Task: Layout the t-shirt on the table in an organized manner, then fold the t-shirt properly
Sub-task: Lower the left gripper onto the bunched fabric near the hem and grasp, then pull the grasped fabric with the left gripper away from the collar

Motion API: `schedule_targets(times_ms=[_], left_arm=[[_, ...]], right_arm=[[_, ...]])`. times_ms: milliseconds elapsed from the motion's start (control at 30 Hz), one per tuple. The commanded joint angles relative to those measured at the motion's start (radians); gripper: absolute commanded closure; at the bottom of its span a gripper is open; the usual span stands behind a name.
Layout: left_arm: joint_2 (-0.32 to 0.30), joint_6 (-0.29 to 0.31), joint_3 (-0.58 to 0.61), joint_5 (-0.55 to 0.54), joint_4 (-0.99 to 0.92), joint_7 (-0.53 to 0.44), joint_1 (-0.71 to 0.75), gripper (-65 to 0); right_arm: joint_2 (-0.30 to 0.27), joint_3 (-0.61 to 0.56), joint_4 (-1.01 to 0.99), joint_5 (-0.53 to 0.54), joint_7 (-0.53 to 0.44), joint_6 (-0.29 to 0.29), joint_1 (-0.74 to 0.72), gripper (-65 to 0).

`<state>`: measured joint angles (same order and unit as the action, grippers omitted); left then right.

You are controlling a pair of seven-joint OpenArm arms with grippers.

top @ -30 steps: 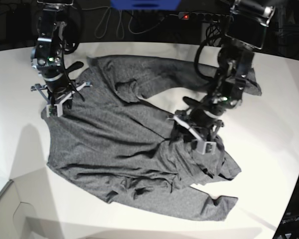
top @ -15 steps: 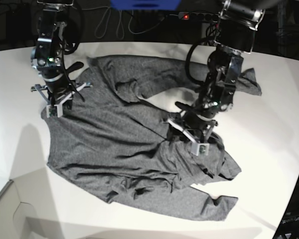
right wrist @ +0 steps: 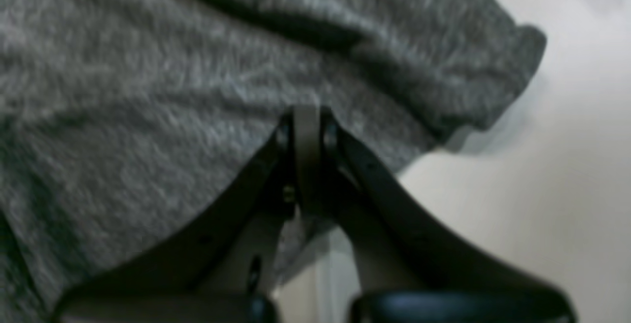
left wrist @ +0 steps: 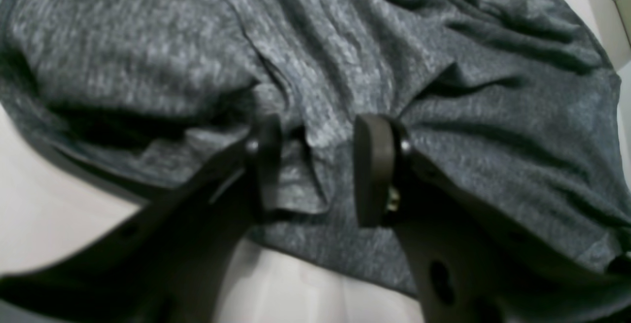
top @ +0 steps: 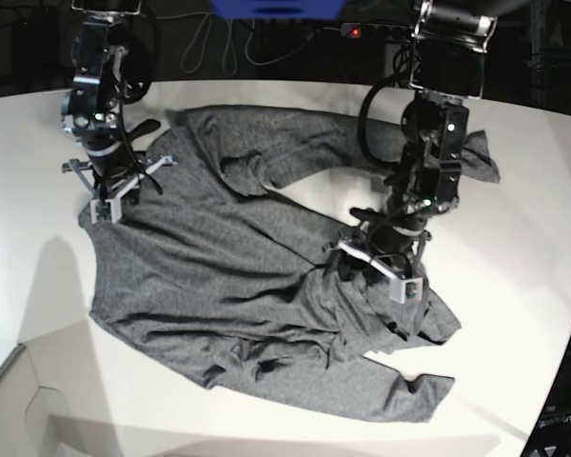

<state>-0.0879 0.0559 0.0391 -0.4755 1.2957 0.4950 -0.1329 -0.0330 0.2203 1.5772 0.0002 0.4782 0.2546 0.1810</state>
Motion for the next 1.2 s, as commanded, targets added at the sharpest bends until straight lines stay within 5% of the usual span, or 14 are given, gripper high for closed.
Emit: schedule_targets(times_ms=[0, 767, 1000, 1167], left_arm=[[0.000, 0.011, -0.002, -0.009, 0.015, -0.020, -0.020, -24.0], [0.012, 0.012, 0.040, -0.009, -0.047, -0.026, -0.029, -23.4], [0.023, 0.012, 0.040, -0.009, -0.077, -0.025, -0.067, 0.0], [0.035, 0.012, 0.040, -0.009, -0.124, -0.022, -0.096, 0.0]], right_arm=[[-0.005, 0.003, 0.016, 0.005, -0.023, -0.002, -0.008, -0.7], [-0.005, 0.001, 0.016, 0.005, -0.023, -0.002, -0.010, -0.7], [-0.005, 0.001, 0.018, 0.005, -0.023, -0.002, -0.010, -0.7], [-0.005, 0.001, 0.019, 0.005, -0.023, -0.002, -0.005, -0.7]])
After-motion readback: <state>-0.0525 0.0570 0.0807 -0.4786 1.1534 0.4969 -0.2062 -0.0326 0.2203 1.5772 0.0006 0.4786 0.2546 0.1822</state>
